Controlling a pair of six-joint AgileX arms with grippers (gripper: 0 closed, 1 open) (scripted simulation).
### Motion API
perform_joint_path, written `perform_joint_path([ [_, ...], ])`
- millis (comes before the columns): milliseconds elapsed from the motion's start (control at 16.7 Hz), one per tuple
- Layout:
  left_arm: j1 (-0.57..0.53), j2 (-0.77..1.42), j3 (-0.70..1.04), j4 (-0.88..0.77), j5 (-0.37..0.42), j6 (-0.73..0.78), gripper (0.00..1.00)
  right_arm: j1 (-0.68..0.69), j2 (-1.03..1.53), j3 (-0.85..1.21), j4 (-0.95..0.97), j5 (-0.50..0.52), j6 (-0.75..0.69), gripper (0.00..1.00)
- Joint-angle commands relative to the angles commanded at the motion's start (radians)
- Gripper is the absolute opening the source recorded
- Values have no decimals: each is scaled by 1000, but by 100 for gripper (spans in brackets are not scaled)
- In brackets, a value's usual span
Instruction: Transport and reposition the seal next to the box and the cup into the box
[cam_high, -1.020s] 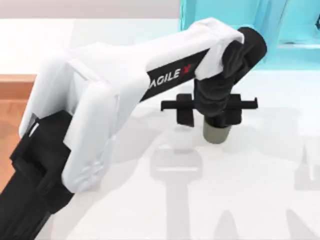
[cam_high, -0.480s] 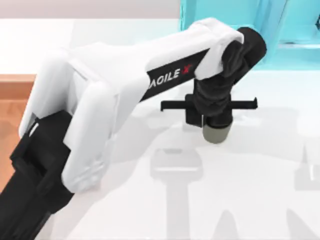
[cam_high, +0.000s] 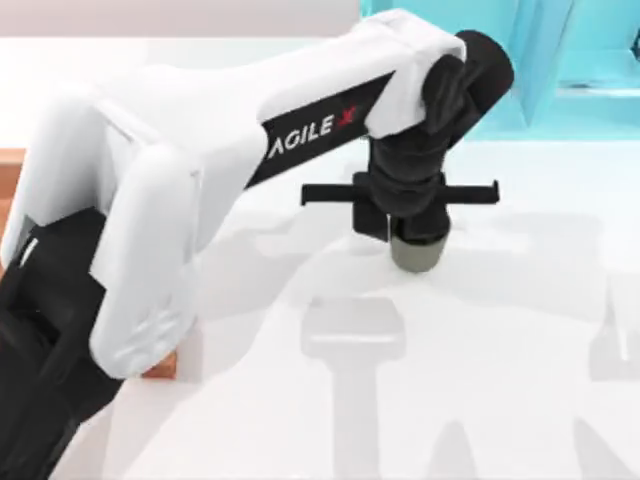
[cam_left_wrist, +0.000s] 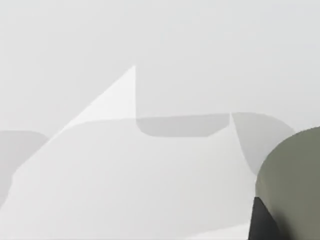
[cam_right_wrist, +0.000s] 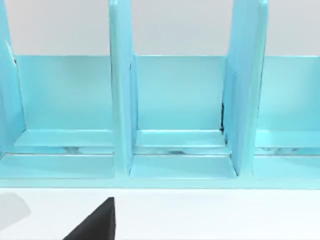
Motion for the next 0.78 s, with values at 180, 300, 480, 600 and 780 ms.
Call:
perform_joint_path([
  [180, 63, -145, -82, -46, 8, 57, 0, 0, 0, 0, 0, 0, 0, 100],
  [300, 102, -229, -131, -76, 13, 94, 0, 0, 0, 0, 0, 0, 0, 100],
  [480, 129, -276, -163, -97, 16, 119, 0, 0, 0, 0, 0, 0, 0, 100],
  [600, 129, -276, -163, -97, 16, 119, 0, 0, 0, 0, 0, 0, 0, 100],
  [780, 137, -281, -169, -95, 15, 131, 0, 0, 0, 0, 0, 0, 0, 100],
])
